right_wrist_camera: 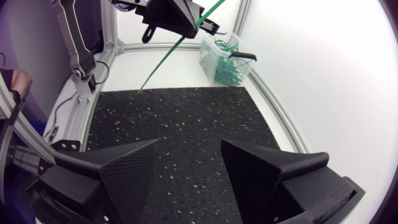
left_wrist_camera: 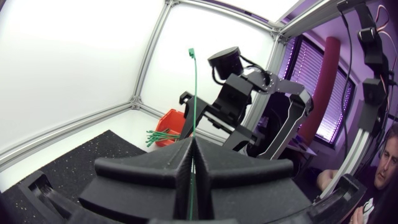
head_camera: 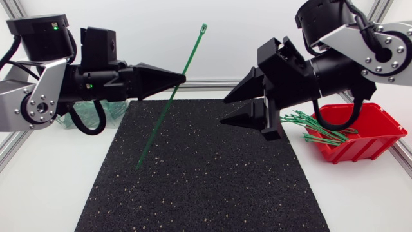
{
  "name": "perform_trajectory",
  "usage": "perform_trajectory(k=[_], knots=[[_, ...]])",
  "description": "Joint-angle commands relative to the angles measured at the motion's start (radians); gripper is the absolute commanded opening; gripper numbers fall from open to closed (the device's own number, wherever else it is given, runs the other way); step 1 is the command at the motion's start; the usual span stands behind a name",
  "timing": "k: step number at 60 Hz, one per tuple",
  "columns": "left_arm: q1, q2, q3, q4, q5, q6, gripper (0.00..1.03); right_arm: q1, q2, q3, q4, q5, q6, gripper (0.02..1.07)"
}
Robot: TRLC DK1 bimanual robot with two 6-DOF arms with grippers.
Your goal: Take a green cable tie from the red box, thread the tail through the head to close it, then place it in the transparent bin on the left.
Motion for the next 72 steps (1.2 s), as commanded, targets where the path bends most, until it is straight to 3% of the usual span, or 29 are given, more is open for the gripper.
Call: perform_trajectory(k=[1, 10, 24, 37, 72], knots=[[-0.034, 0.003, -0.026, 0.047, 0.000, -0.137, 0.04, -0.013, 0.052, 0.013, -0.017, -0.094, 0.062, 0.74], [-0.058, 0.067, -0.014, 0.068, -0.001, -0.152, 0.04, -0.018, 0.147, 0.047, -0.015, -0.253, 0.111, 0.73], [-0.054, 0.077, -0.041, 0.131, -0.061, -0.178, 0.04, 0.001, 0.256, 0.099, 0.029, -0.388, 0.196, 0.73], [-0.029, 0.075, -0.047, 0.210, -0.092, -0.230, 0.04, -0.001, 0.357, 0.096, 0.163, -0.506, 0.315, 0.73], [0.014, 0.110, -0.058, 0.341, -0.201, -0.384, 0.04, 0.027, 0.415, 0.108, 0.479, -0.546, 0.598, 0.68]])
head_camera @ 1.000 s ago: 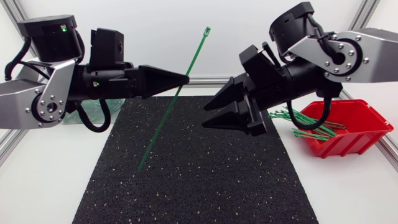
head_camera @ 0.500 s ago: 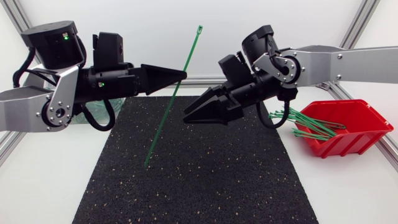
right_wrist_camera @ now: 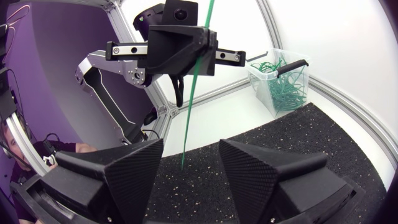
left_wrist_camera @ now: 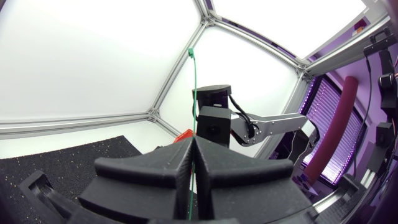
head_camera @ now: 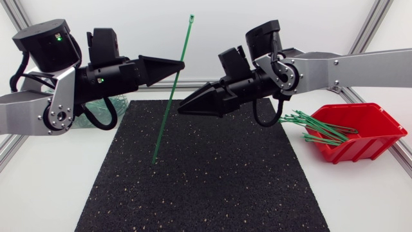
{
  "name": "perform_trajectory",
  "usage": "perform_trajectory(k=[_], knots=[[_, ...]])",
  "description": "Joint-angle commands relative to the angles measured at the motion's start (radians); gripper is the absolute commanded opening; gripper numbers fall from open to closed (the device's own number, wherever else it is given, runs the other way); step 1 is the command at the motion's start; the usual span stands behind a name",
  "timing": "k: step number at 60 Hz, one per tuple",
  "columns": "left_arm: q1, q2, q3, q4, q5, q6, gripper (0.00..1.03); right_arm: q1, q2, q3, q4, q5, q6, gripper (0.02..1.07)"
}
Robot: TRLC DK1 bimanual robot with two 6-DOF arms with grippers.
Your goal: Take a green cable tie from the red box, thread the tail through the head to close it, then place it in the transparent bin on the left.
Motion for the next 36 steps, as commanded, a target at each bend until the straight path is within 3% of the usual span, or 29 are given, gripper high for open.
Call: perform_trajectory(k=[1, 19, 23, 36], knots=[[0.007, 0.029, -0.023, 0.042, -0.021, -0.061, 0.04, 0.005, 0.028, 0.016, 0.025, -0.005, 0.063, 0.68], [-0.044, -0.035, -0.086, 0.117, -0.092, -0.155, 0.04, -0.008, -0.006, -0.007, 0.042, -0.017, 0.116, 0.68], [-0.052, -0.047, -0.096, 0.117, -0.098, -0.160, 0.04, -0.006, -0.006, -0.010, 0.063, -0.017, 0.139, 0.64], [-0.055, -0.049, -0.113, 0.122, -0.116, -0.161, 0.04, -0.008, -0.014, -0.065, 0.329, -0.031, 0.351, 0.48]])
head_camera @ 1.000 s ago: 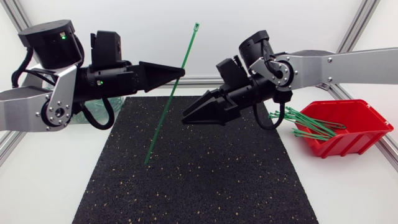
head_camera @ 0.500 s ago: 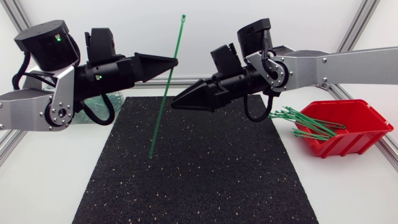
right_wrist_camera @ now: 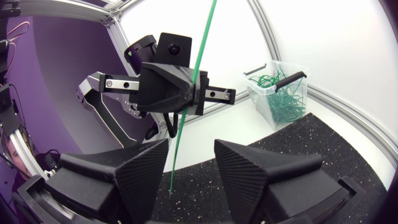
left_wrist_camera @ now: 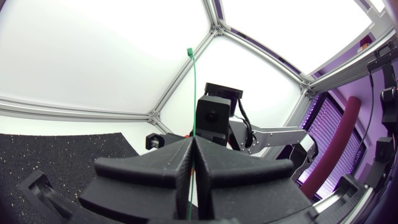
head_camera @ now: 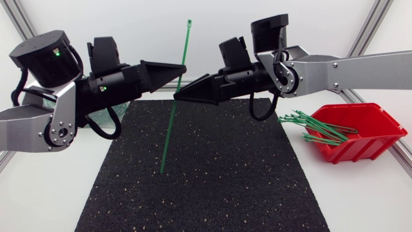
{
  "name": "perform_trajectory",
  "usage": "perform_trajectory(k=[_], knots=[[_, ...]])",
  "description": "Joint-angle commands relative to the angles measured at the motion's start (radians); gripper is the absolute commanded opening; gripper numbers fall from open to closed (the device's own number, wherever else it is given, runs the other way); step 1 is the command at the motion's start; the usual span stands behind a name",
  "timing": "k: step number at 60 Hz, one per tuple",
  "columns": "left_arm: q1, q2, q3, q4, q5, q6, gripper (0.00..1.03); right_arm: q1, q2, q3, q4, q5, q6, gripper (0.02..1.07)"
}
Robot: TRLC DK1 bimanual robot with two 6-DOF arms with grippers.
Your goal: Take a green cable tie from the red box, thread the tail through the head to close it, then place it in the transparent bin on the left.
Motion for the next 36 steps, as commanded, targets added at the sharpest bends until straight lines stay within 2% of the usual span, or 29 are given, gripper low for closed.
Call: perform_trajectory(k=[1, 6, 9, 14, 17, 21, 26, 36], knots=[[-0.006, -0.010, -0.025, 0.022, -0.007, -0.027, 0.04, -0.006, -0.013, -0.048, 0.085, -0.023, 0.122, 0.46], [-0.007, -0.006, -0.024, 0.022, -0.013, -0.027, 0.04, 0.000, -0.015, -0.060, 0.132, -0.029, 0.161, 0.42], [-0.007, 0.000, -0.020, 0.022, -0.015, -0.028, 0.04, 0.002, -0.016, -0.060, 0.131, -0.029, 0.161, 0.38], [-0.009, 0.000, -0.020, 0.022, -0.015, -0.028, 0.04, 0.003, -0.018, -0.063, 0.129, -0.030, 0.161, 0.36], [-0.010, -0.001, -0.020, 0.022, -0.015, -0.028, 0.04, 0.003, -0.018, -0.068, 0.131, -0.029, 0.161, 0.30], [-0.010, -0.001, -0.022, 0.022, -0.015, -0.028, 0.04, 0.003, -0.018, -0.072, 0.132, -0.029, 0.159, 0.28], [-0.010, 0.002, -0.025, 0.022, -0.015, -0.028, 0.04, 0.006, -0.018, -0.074, 0.134, -0.029, 0.157, 0.21], [-0.010, 0.003, -0.027, 0.024, -0.018, -0.028, 0.04, 0.013, -0.025, -0.077, 0.134, -0.030, 0.154, 0.15]])
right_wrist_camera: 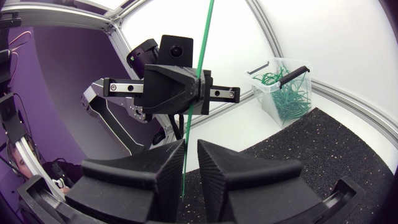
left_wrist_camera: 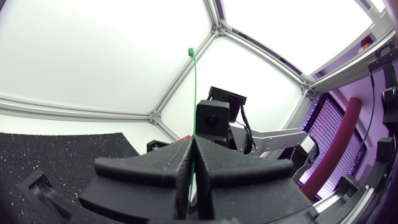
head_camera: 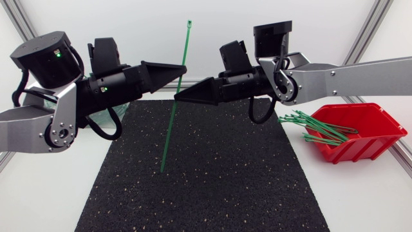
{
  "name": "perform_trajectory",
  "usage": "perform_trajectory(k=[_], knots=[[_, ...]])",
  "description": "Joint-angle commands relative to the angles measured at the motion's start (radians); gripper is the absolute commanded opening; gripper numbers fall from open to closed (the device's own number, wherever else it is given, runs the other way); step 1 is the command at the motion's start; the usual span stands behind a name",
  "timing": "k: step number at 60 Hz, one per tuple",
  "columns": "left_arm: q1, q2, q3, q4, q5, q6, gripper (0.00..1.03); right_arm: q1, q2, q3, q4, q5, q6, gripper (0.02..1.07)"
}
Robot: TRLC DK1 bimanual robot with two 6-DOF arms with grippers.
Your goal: Take a green cable tie from the red box, thread the tail through the head to close it, then place it in the transparent bin on the left.
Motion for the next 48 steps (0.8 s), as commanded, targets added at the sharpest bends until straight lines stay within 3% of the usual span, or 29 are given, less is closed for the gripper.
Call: perform_trajectory(k=[1, 19, 30, 34, 41, 48], knots=[[-0.006, 0.005, -0.022, 0.023, -0.005, -0.028, 0.04, 0.011, -0.022, -0.026, 0.012, -0.010, 0.022, 0.14], [-0.012, 0.023, -0.013, 0.023, -0.007, -0.025, 0.04, 0.018, -0.020, -0.022, 0.012, -0.039, 0.020, 0.08], [-0.003, 0.013, -0.009, 0.022, -0.005, -0.022, 0.17, 0.014, -0.016, -0.018, 0.001, -0.036, 0.019, 0.08], [0.014, 0.009, -0.009, 0.015, 0.004, -0.026, 0.26, 0.012, -0.014, -0.013, -0.005, -0.036, 0.017, 0.08], [0.057, 0.009, 0.004, 0.000, 0.053, -0.031, 0.47, 0.003, -0.011, 0.002, -0.080, -0.036, -0.040, 0.08], [0.091, 0.005, 0.016, -0.014, 0.125, -0.026, 0.51, -0.006, -0.006, 0.044, -0.246, -0.033, -0.175, 0.08]])
